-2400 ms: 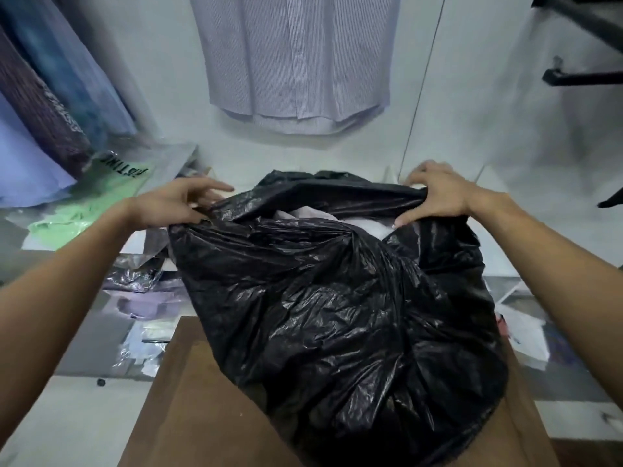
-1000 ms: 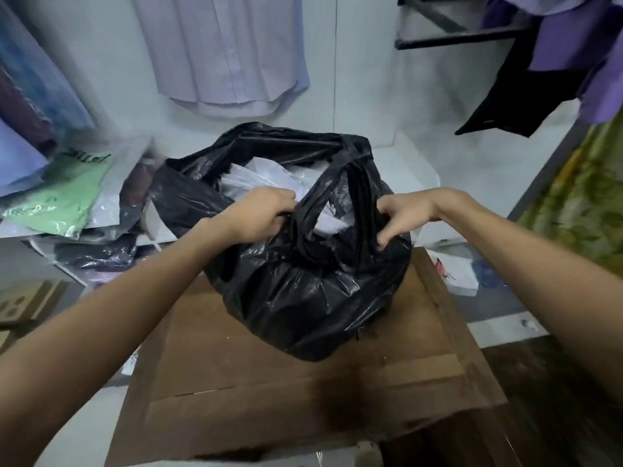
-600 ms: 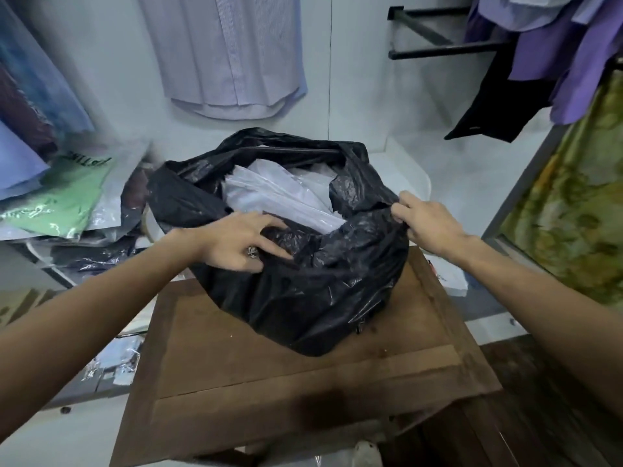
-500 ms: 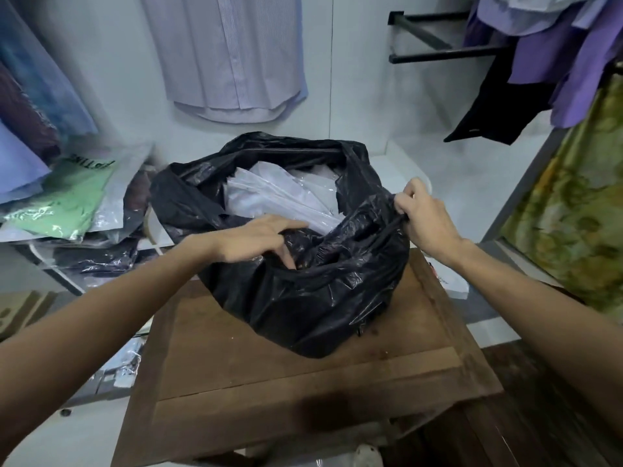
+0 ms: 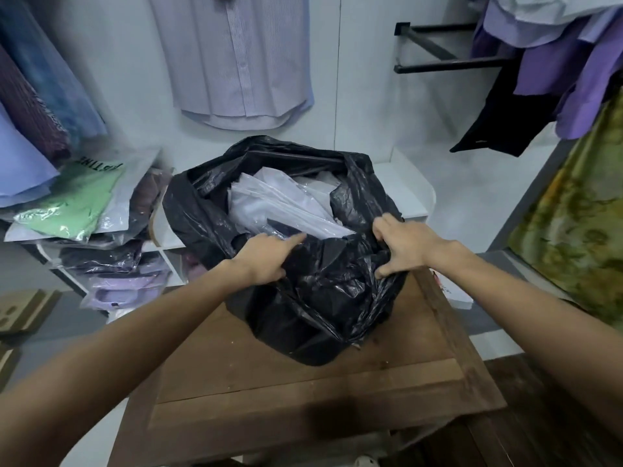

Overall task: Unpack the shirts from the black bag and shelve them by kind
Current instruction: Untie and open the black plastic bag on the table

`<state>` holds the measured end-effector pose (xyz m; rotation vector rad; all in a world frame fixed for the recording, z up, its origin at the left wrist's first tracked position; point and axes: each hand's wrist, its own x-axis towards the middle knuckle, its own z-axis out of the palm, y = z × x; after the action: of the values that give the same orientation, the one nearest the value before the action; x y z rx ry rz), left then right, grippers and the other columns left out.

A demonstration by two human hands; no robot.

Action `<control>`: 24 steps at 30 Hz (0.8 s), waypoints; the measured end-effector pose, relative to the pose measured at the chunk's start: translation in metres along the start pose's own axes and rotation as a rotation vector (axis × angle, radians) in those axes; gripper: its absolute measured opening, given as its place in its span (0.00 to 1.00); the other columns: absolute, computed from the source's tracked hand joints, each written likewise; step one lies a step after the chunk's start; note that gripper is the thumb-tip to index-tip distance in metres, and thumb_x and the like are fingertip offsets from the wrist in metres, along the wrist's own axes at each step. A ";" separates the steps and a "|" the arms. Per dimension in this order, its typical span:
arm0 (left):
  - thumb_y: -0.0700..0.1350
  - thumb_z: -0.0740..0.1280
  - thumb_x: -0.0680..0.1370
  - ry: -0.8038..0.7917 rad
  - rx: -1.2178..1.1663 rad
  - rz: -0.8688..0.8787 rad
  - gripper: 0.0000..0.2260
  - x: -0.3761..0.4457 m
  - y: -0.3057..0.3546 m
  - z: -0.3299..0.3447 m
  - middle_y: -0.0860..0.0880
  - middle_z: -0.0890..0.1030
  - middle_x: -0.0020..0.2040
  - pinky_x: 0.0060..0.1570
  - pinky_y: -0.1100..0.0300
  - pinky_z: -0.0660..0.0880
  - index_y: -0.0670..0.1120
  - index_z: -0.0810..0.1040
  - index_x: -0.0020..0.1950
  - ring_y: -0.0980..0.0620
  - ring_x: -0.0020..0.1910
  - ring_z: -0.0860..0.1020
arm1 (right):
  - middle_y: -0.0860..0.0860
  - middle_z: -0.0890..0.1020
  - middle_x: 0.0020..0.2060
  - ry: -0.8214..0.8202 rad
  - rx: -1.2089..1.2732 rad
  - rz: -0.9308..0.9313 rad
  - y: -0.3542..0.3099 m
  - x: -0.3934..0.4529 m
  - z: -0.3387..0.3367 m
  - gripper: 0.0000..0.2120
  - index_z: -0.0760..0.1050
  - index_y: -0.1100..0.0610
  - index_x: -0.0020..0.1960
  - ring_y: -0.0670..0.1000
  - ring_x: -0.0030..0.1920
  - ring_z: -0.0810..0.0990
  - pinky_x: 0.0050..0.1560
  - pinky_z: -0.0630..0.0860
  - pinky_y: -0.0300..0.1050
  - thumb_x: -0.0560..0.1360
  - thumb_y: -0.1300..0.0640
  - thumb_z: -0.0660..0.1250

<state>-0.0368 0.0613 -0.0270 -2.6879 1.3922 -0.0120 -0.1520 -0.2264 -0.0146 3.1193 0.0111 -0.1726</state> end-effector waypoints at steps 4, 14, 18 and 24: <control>0.37 0.64 0.71 0.004 0.000 0.225 0.34 -0.021 0.009 -0.005 0.50 0.84 0.57 0.43 0.55 0.72 0.61 0.71 0.74 0.43 0.53 0.81 | 0.50 0.68 0.73 -0.017 -0.074 -0.089 -0.016 0.018 0.013 0.58 0.50 0.44 0.80 0.59 0.59 0.81 0.53 0.79 0.54 0.60 0.39 0.79; 0.44 0.70 0.73 -0.456 -0.417 0.423 0.26 -0.057 -0.004 0.009 0.50 0.85 0.50 0.48 0.61 0.74 0.57 0.76 0.71 0.55 0.46 0.78 | 0.51 0.83 0.56 -0.679 -0.158 -0.143 -0.008 0.009 0.022 0.22 0.76 0.46 0.61 0.56 0.55 0.82 0.52 0.79 0.50 0.68 0.55 0.75; 0.48 0.64 0.79 -0.460 -0.730 0.129 0.15 -0.028 0.001 -0.007 0.56 0.83 0.53 0.55 0.63 0.75 0.54 0.82 0.64 0.57 0.52 0.80 | 0.50 0.86 0.51 -0.758 0.216 -0.018 -0.011 0.029 -0.006 0.19 0.82 0.46 0.52 0.52 0.47 0.83 0.46 0.83 0.49 0.66 0.41 0.80; 0.37 0.60 0.77 -0.319 -0.273 -0.192 0.11 0.021 -0.022 0.000 0.42 0.78 0.63 0.59 0.47 0.74 0.44 0.73 0.59 0.41 0.59 0.77 | 0.43 0.85 0.41 -0.335 0.311 -0.163 -0.050 0.057 -0.012 0.16 0.83 0.46 0.47 0.47 0.44 0.82 0.49 0.77 0.45 0.71 0.35 0.75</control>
<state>-0.0070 0.0567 -0.0261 -2.8603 1.1067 0.6034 -0.0948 -0.1757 -0.0097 3.3437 0.2570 -0.7679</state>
